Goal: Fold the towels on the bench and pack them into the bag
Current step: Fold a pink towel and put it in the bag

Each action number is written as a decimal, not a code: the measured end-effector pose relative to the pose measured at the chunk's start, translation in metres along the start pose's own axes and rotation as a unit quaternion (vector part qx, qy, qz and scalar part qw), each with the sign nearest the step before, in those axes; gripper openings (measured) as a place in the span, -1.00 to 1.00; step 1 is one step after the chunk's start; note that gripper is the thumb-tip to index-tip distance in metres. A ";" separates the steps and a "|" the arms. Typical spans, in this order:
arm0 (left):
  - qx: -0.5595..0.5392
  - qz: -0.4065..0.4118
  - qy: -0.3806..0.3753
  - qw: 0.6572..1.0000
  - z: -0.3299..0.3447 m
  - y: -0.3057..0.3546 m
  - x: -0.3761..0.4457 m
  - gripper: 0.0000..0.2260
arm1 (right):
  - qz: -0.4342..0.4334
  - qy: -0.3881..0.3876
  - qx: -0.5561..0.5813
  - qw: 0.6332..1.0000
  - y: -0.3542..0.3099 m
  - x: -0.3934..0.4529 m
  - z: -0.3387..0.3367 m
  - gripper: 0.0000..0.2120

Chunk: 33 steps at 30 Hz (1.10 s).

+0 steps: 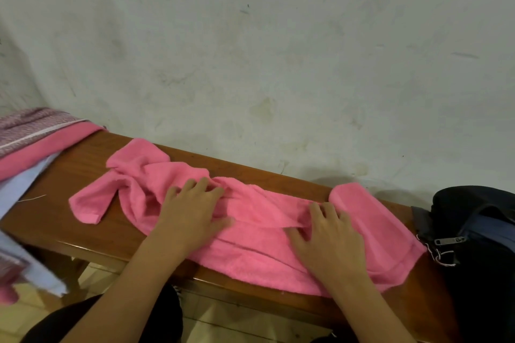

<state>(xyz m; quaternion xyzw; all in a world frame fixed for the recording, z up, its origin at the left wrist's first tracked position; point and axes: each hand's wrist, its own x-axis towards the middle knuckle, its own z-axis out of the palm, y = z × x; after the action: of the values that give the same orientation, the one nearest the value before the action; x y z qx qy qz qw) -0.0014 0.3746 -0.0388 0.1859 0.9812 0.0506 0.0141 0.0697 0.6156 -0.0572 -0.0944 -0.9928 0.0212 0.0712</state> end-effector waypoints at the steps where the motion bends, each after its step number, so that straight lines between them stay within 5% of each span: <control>1: -0.004 -0.004 0.041 0.999 -0.001 -0.001 0.001 -0.60 | -0.003 0.028 0.026 0.999 0.002 0.000 -0.002 -0.59; 4: -0.061 -0.007 0.123 0.990 0.001 -0.003 0.006 -0.76 | 0.006 0.108 0.077 0.991 0.004 0.003 -0.003 -0.76; 8: -0.147 0.055 0.084 0.984 0.003 0.008 0.006 -0.58 | -0.067 0.245 0.161 0.954 0.004 0.007 -0.004 -0.70; 12: -0.134 0.072 0.163 0.975 0.002 0.016 0.010 -0.75 | -0.099 0.251 0.246 0.931 -0.003 0.005 -0.001 -0.69; 18: -0.169 -0.046 0.272 0.946 -0.015 0.005 0.013 -0.93 | -0.107 0.315 0.117 0.936 0.005 0.011 -0.008 -0.88; 23: -0.230 -0.071 0.249 0.938 -0.015 0.002 0.011 -0.77 | -0.037 0.261 0.099 0.960 0.006 0.011 -0.011 -0.70; 29: -0.354 -0.078 0.286 0.887 -0.012 0.006 0.019 -0.73 | -0.077 0.202 0.262 0.941 0.000 0.017 -0.004 -0.68; 33: -0.352 0.005 0.163 0.921 -0.005 0.017 0.012 -0.35 | -0.133 0.115 0.265 0.948 0.005 0.023 -0.002 -0.37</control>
<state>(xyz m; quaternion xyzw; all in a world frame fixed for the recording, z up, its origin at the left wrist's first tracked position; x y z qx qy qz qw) -0.0064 0.3940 -0.0323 0.1630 0.8876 0.4229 -0.0819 0.0490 0.6243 -0.0520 0.0584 -0.9399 0.2630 0.2096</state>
